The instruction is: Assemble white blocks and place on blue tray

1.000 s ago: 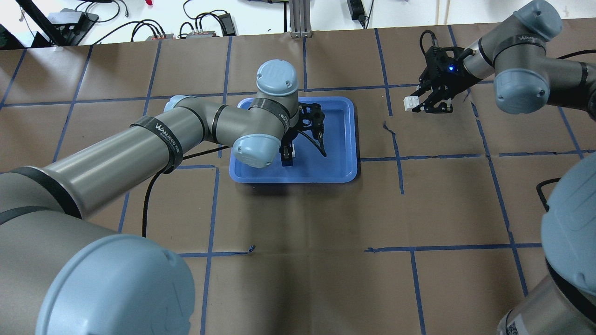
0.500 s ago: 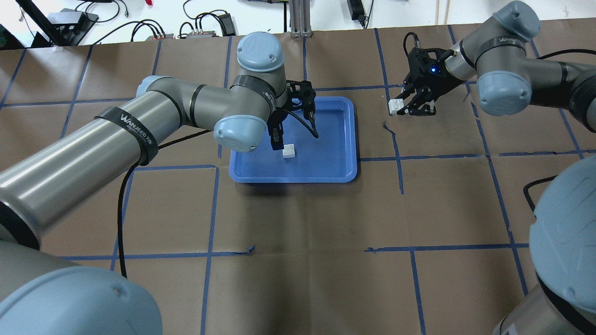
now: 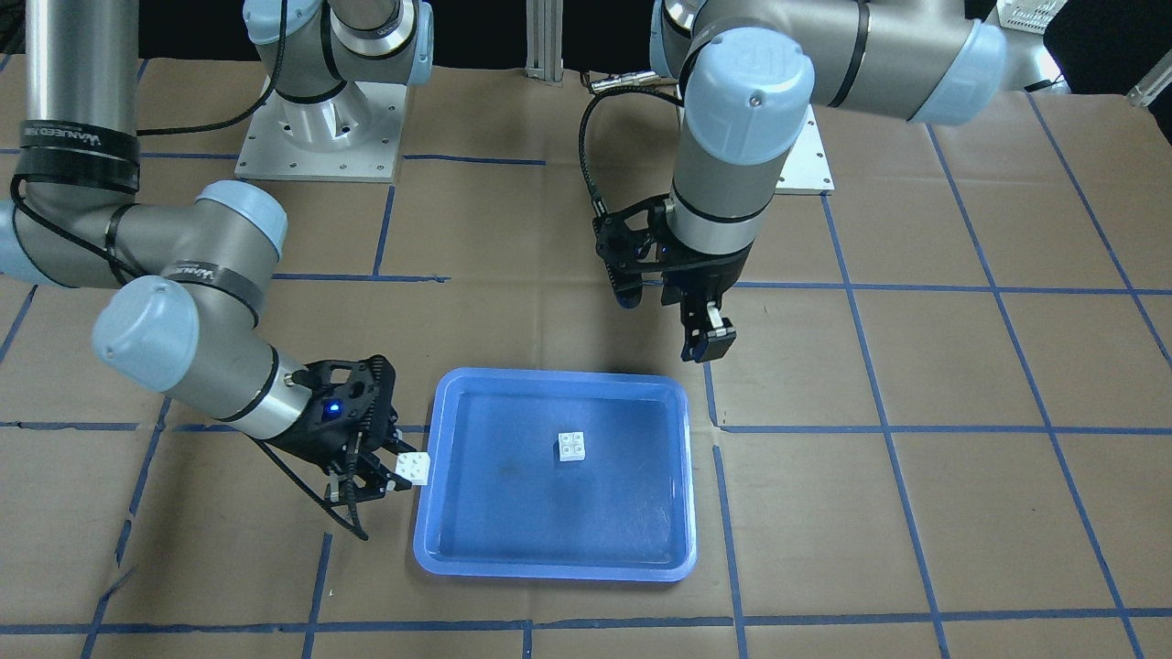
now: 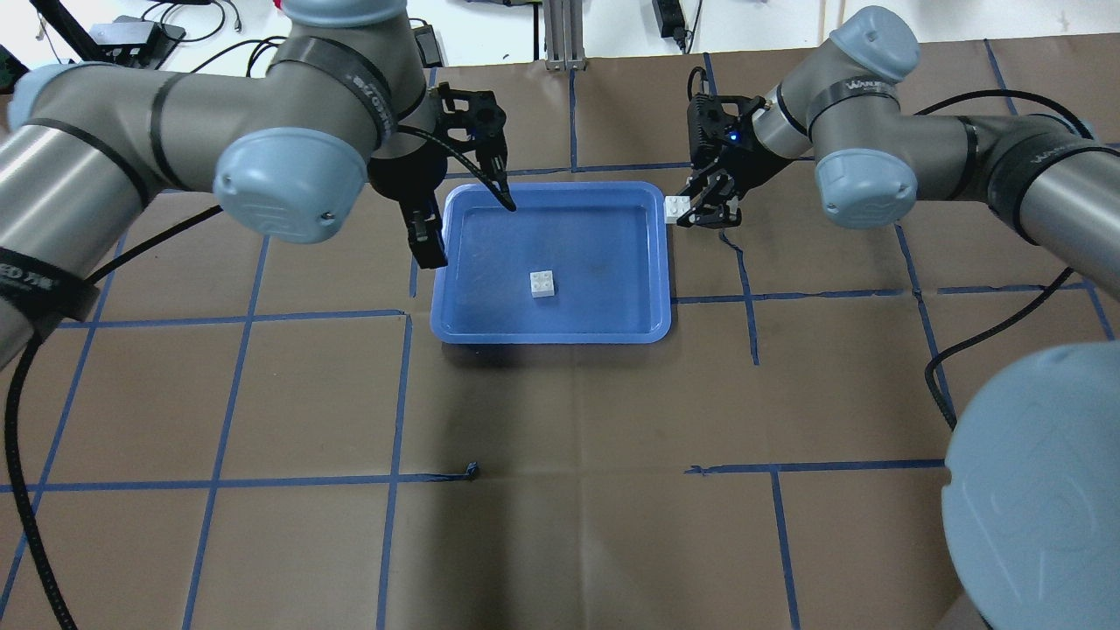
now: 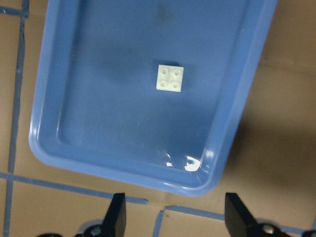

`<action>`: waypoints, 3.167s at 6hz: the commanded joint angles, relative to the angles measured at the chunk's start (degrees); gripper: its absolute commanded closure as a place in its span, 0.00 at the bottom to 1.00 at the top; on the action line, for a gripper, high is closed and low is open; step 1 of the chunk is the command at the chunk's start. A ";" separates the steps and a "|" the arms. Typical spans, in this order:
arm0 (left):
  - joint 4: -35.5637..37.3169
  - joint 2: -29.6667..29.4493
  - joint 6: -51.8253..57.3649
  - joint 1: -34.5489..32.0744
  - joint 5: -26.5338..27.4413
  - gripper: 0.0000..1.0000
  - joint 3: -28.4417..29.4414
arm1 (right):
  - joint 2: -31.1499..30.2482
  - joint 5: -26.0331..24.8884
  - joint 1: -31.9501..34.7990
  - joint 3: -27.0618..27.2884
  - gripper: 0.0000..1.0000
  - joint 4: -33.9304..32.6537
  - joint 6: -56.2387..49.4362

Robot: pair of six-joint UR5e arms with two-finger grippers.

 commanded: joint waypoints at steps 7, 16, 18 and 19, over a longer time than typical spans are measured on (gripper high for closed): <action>0.07 6.92 -59.51 4.91 0.60 0.01 2.95 | 4.96 -3.00 10.09 3.27 0.74 -11.89 9.60; -5.64 9.38 -59.62 6.41 0.16 0.01 4.01 | 6.99 -3.09 12.73 4.16 0.74 -14.81 13.47; -5.64 9.38 -59.62 6.41 0.07 0.01 4.01 | 7.08 -3.01 12.73 4.24 0.74 -14.81 13.30; -5.64 9.38 -59.62 6.41 0.07 0.01 4.01 | 7.78 -3.01 12.82 4.16 0.74 -14.99 13.21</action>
